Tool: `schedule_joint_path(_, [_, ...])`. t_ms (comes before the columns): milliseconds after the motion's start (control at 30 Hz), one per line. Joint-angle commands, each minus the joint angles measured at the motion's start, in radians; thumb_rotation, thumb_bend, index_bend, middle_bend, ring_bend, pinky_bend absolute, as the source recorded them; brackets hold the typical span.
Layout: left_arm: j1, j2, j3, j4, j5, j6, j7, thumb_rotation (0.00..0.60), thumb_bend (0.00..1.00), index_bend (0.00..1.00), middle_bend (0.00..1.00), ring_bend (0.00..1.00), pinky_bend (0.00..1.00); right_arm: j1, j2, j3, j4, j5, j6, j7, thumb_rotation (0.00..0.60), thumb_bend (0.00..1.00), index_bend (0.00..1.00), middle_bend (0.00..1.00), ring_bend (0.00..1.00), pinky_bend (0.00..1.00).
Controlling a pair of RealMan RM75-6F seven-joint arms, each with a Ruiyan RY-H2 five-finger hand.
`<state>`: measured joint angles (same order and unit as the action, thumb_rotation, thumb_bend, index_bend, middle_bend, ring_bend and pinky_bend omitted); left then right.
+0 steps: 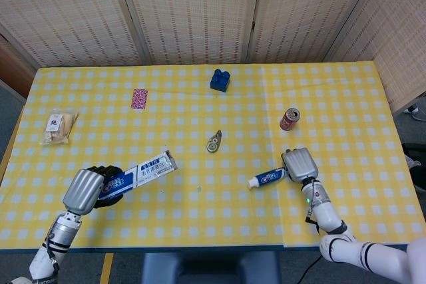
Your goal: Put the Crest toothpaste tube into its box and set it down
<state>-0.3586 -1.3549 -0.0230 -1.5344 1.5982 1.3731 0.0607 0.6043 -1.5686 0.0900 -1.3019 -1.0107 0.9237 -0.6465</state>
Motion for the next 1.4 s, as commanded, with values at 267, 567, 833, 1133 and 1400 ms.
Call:
schedule_joint_path(267, [0.001, -0.004, 0.005, -0.009, 0.019, 0.003, 0.03, 0.6, 0.26, 0.52, 0.75, 0.67, 0.72, -0.008, 0.148, 0.02, -0.165, -0.046, 0.052, 0.055, 0.6, 0.93, 0.7, 0.54, 0.6, 0.77])
schedule_joint_path(567, [0.008, -0.012, 0.01, -0.017, 0.032, 0.011, 0.062, 0.6, 0.26, 0.52, 0.75, 0.67, 0.72, -0.027, 0.329, 0.063, -0.374, -0.097, 0.115, 0.141, 0.6, 0.96, 0.7, 0.53, 0.67, 0.86])
schedule_joint_path(833, [0.011, -0.012, 0.023, -0.021, 0.048, 0.01, 0.053, 0.6, 0.26, 0.53, 0.75, 0.67, 0.72, -0.034, 0.447, 0.109, -0.527, -0.166, 0.136, 0.283, 0.6, 0.96, 0.7, 0.52, 0.68, 0.88])
schedule_joint_path(1133, [0.009, -0.023, 0.026, -0.057, 0.05, 0.001, 0.022, 0.6, 0.26, 0.53, 0.75, 0.67, 0.72, -0.001, 0.516, 0.184, -0.704, -0.17, 0.146, 0.354, 0.6, 0.96, 0.7, 0.52, 0.68, 0.88])
schedule_joint_path(1400, [0.003, -0.054, 0.022, -0.093, 0.053, -0.003, -0.023, 0.6, 0.26, 0.53, 0.75, 0.67, 0.72, 0.057, 0.47, 0.232, -0.774, -0.086, 0.136, 0.385, 0.6, 0.96, 0.7, 0.52, 0.68, 0.88])
